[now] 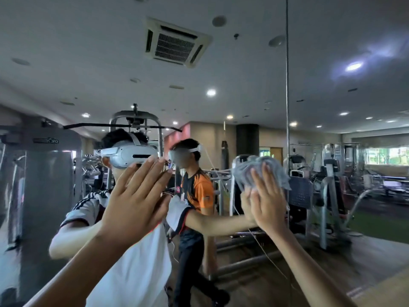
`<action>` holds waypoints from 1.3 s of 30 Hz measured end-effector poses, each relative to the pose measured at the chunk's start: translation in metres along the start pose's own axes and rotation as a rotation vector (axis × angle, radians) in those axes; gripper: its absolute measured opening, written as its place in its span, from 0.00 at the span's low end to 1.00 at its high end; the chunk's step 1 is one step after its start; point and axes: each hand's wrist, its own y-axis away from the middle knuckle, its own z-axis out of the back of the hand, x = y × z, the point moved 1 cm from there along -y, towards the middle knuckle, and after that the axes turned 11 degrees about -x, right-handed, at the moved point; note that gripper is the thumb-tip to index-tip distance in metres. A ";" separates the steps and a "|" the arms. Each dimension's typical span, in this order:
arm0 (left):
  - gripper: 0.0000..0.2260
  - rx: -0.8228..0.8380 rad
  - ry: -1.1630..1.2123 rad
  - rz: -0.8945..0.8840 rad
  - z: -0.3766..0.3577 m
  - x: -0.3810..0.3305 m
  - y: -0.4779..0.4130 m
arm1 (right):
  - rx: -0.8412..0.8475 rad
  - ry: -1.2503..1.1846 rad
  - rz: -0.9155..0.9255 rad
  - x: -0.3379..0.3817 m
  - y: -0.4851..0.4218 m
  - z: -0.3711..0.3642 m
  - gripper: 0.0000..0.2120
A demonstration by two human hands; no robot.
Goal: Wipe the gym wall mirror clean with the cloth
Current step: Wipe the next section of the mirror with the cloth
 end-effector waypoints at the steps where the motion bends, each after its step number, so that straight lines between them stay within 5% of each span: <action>1: 0.22 0.003 -0.006 0.006 0.002 0.003 0.002 | -0.041 0.037 -0.201 0.001 -0.005 -0.006 0.22; 3: 0.21 0.023 -0.025 0.018 0.007 0.012 0.005 | -0.121 0.089 -0.540 0.020 -0.030 -0.017 0.25; 5: 0.21 0.039 -0.053 0.021 0.012 0.022 0.005 | -0.085 0.099 -0.658 0.052 -0.058 -0.027 0.29; 7: 0.21 0.049 -0.074 0.030 0.017 0.032 0.007 | -0.055 0.099 -0.539 0.088 -0.070 -0.031 0.30; 12: 0.21 0.031 -0.071 0.055 0.029 0.045 0.018 | 0.052 0.038 0.087 0.124 -0.019 -0.014 0.25; 14: 0.22 0.023 -0.067 0.051 0.035 0.050 0.028 | 0.078 0.022 0.137 0.103 0.008 -0.003 0.24; 21: 0.23 0.045 -0.087 0.121 0.038 0.046 0.036 | -0.010 0.123 -0.632 0.116 -0.045 -0.026 0.28; 23: 0.22 0.042 -0.068 0.120 0.038 0.046 0.037 | -0.001 0.090 -0.543 0.152 -0.071 -0.038 0.28; 27: 0.22 0.026 -0.009 0.111 0.043 0.056 0.041 | 0.025 0.010 -0.053 0.212 -0.056 -0.041 0.24; 32: 0.23 0.024 -0.046 0.159 0.058 0.072 0.054 | 0.099 0.027 0.292 0.171 0.000 -0.010 0.22; 39: 0.23 0.042 -0.129 0.128 0.073 0.103 0.059 | 0.009 0.106 -0.290 0.190 -0.071 -0.033 0.27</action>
